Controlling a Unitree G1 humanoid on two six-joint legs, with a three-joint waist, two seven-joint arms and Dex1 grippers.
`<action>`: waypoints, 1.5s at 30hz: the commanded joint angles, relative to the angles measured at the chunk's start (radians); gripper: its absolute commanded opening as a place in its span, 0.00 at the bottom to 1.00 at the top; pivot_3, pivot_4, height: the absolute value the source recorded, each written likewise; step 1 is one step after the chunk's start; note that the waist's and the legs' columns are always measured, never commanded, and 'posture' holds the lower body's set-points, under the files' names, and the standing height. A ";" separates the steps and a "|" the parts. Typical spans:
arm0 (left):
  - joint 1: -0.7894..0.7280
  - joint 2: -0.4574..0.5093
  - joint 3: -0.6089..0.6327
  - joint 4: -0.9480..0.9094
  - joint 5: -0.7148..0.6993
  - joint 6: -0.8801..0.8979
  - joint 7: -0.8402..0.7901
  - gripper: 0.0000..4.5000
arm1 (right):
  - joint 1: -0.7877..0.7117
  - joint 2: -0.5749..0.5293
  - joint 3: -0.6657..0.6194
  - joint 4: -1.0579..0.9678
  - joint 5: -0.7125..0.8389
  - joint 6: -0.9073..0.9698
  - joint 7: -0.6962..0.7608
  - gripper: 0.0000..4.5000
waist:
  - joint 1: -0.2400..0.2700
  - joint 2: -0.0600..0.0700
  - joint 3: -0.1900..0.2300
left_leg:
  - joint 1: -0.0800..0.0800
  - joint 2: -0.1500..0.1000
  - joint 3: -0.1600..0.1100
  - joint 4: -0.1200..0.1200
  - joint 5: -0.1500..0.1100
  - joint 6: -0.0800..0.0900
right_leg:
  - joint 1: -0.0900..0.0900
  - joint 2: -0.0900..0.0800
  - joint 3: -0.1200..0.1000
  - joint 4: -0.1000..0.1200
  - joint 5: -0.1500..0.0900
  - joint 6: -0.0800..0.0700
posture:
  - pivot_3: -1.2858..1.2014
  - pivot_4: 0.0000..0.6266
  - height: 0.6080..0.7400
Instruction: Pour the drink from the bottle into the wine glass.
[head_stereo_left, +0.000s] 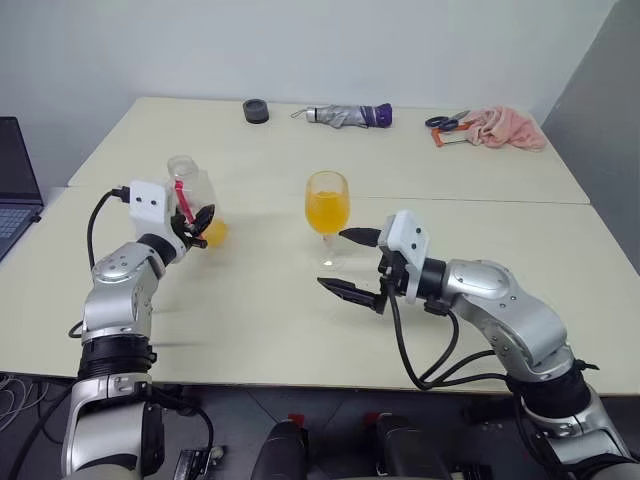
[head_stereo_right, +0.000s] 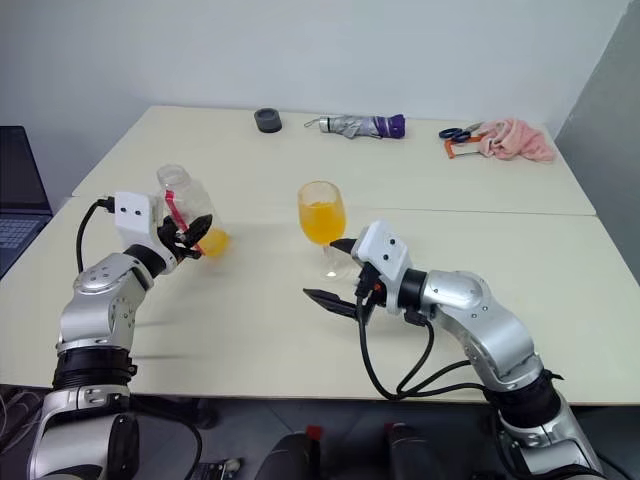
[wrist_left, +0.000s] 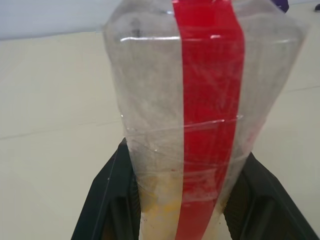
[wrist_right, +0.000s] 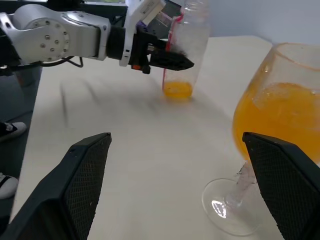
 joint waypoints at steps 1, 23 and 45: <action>-0.002 -0.002 0.027 0.026 -0.018 -0.055 -0.019 0.38 | -0.017 0.012 0.000 -0.018 -0.010 -0.004 -0.008 1.00 | 0.000 0.000 0.000 | 0.000 0.000 0.000 0.000 0.000 0.000 | 0.000 0.000 0.000 0.000 0.000 0.000 | 0.52 0.24 1.00; 0.037 -0.036 0.027 0.051 -0.007 -0.147 0.015 0.99 | 0.019 0.003 -0.018 -0.058 0.015 0.009 0.024 1.00 | 0.000 0.000 0.000 | 0.000 0.000 0.000 0.000 0.000 0.000 | 0.000 0.000 0.000 0.000 0.000 0.000 | 0.52 0.24 1.00; 0.536 -0.228 0.085 -0.566 -0.033 -0.062 0.287 0.99 | 0.358 0.208 -0.262 0.436 -0.155 -0.637 -0.244 1.00 | 0.000 -0.001 0.000 | 0.002 0.001 0.004 -0.002 0.000 0.000 | 0.001 0.000 0.004 -0.003 0.000 0.000 | 0.52 0.24 1.00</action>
